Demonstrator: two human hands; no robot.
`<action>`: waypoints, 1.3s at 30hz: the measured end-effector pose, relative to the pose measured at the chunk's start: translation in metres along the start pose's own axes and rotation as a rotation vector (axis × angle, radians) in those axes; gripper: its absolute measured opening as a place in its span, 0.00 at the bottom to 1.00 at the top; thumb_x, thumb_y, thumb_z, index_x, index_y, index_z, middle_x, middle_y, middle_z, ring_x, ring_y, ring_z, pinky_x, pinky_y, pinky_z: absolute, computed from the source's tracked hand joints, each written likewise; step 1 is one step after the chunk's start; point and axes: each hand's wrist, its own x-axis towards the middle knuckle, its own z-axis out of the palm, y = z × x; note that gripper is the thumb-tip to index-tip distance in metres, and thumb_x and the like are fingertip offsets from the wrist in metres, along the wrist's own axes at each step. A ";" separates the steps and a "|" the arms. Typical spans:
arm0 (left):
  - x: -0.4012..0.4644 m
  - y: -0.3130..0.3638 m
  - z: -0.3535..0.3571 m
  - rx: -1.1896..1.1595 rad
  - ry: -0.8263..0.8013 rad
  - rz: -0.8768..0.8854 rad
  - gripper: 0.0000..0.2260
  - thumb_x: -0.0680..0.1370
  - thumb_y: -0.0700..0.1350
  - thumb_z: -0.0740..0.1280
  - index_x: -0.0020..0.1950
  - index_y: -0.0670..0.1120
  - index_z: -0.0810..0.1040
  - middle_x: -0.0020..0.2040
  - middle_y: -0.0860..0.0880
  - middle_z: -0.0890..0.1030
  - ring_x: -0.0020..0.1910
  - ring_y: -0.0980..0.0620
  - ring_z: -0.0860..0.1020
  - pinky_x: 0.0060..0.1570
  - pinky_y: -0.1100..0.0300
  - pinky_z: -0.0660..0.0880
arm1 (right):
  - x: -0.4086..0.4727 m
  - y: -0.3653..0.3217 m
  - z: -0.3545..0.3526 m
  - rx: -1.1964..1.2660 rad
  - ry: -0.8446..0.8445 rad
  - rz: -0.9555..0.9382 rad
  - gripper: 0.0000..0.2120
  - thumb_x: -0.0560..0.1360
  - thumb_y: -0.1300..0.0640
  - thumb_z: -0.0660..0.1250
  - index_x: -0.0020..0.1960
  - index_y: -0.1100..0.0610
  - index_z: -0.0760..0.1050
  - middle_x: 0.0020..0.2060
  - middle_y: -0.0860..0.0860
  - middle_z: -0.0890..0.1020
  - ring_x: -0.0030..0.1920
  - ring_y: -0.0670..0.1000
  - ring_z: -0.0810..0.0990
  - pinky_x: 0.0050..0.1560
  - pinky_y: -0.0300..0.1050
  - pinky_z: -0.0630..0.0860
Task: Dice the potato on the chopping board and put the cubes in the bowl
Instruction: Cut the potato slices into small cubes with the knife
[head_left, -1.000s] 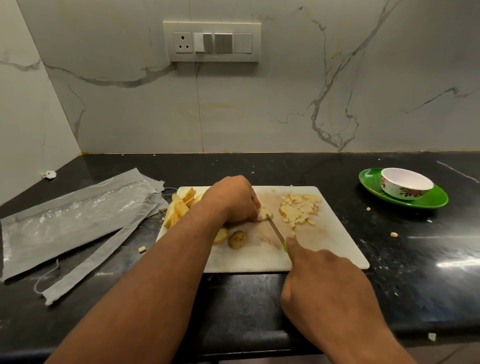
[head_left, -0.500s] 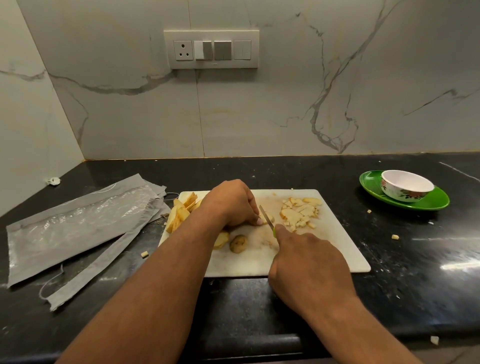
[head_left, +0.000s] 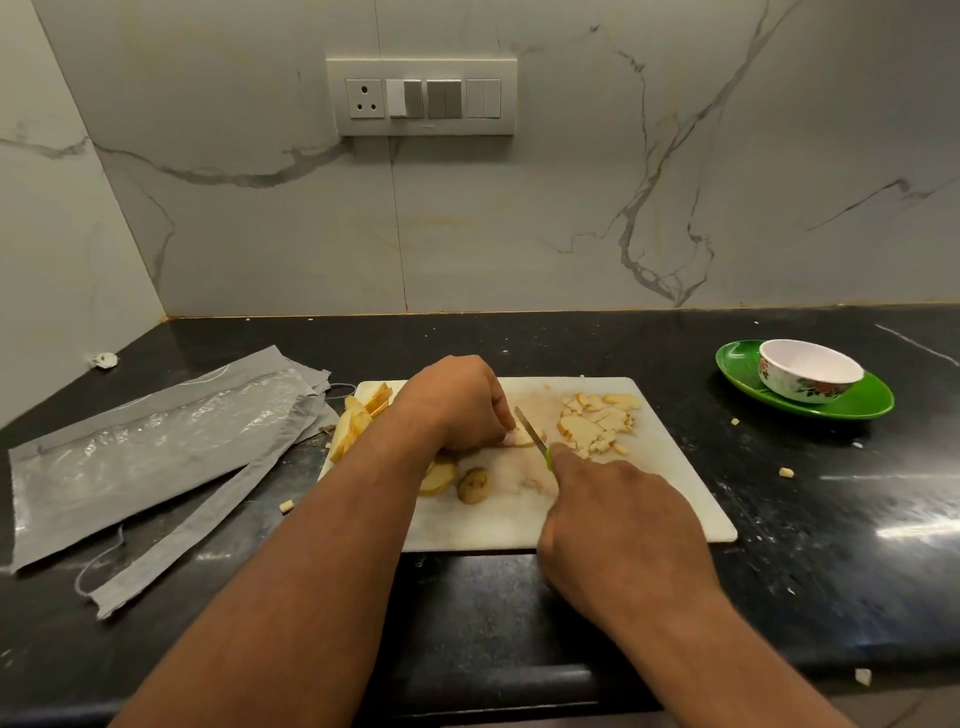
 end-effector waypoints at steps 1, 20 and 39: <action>0.001 -0.001 0.000 -0.014 -0.001 -0.004 0.03 0.75 0.48 0.78 0.48 0.53 0.89 0.45 0.55 0.86 0.46 0.54 0.81 0.52 0.56 0.82 | 0.005 -0.002 0.004 0.012 -0.012 -0.006 0.26 0.80 0.52 0.57 0.77 0.48 0.59 0.57 0.52 0.78 0.45 0.52 0.72 0.43 0.46 0.68; 0.002 -0.001 0.001 -0.016 0.006 -0.044 0.06 0.73 0.51 0.79 0.48 0.53 0.89 0.45 0.54 0.86 0.48 0.54 0.81 0.53 0.54 0.82 | 0.010 -0.001 0.004 0.030 0.034 -0.006 0.24 0.78 0.53 0.57 0.75 0.47 0.64 0.59 0.53 0.79 0.52 0.54 0.77 0.43 0.47 0.67; 0.000 -0.001 0.000 -0.034 -0.022 -0.046 0.05 0.74 0.49 0.79 0.49 0.52 0.89 0.46 0.53 0.85 0.49 0.54 0.81 0.54 0.54 0.81 | -0.015 0.004 -0.003 0.034 0.074 0.025 0.27 0.79 0.51 0.54 0.78 0.45 0.56 0.55 0.51 0.79 0.43 0.52 0.73 0.42 0.46 0.68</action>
